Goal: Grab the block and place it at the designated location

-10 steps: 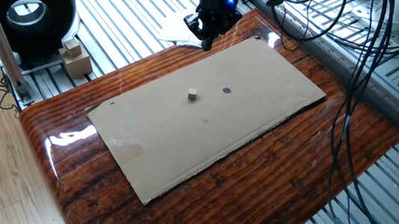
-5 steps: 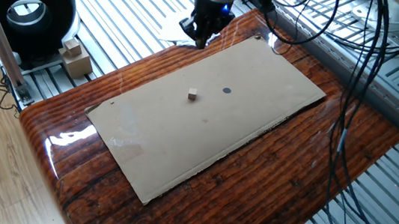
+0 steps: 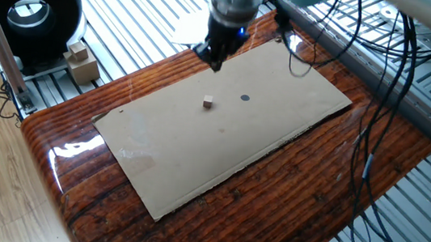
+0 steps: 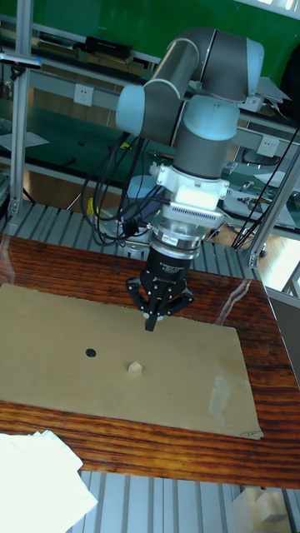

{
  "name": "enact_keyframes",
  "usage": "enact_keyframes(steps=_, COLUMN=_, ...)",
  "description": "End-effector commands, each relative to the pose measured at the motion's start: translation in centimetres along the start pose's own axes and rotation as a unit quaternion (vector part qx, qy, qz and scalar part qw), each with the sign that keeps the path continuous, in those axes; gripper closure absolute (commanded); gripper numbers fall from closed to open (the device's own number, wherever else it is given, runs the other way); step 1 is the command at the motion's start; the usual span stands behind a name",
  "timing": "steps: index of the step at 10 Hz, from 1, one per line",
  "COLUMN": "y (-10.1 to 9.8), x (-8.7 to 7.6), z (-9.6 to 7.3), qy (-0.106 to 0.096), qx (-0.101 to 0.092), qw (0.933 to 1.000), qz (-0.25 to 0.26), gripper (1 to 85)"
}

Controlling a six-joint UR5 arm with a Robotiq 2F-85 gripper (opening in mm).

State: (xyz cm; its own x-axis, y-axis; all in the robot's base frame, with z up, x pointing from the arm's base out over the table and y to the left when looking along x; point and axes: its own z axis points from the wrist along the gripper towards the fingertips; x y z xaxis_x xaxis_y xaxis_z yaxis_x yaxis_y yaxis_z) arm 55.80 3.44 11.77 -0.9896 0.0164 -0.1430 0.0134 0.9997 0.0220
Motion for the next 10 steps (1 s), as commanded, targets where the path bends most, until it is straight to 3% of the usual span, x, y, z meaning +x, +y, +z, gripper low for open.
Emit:
enact_keyframes(steps=1, y=0.5, x=1.7, z=-0.2, qy=0.035, qx=-0.021, qw=0.9991, qz=0.001, gripper=84.7)
enact_keyframes(steps=3, y=0.0, x=2.4, z=-0.6, qy=0.056, qx=-0.018, qw=0.9982, qz=-0.006, gripper=84.7)
enact_keyframes(steps=4, y=-0.4, x=3.2, z=-0.4, qy=0.066, qx=-0.006, qw=0.9977, qz=-0.011, gripper=84.7)
enact_keyframes(steps=5, y=-1.3, x=2.6, z=-0.3, qy=0.054, qx=0.012, qw=0.9984, qz=0.008, gripper=84.7)
enact_keyframes(steps=6, y=-0.3, x=1.8, z=-0.2, qy=0.039, qx=-0.006, qw=0.9992, qz=0.009, gripper=84.7)
enact_keyframes(steps=8, y=1.8, x=2.0, z=-0.4, qy=0.044, qx=-0.047, qw=0.9979, qz=0.008, gripper=84.7)
enact_keyframes(steps=9, y=-1.3, x=3.0, z=-0.4, qy=0.063, qx=0.015, qw=0.9975, qz=0.030, gripper=84.7)
enact_keyframes(steps=10, y=-4.5, x=3.5, z=-0.7, qy=0.071, qx=0.075, qw=0.9944, qz=0.021, gripper=84.7)
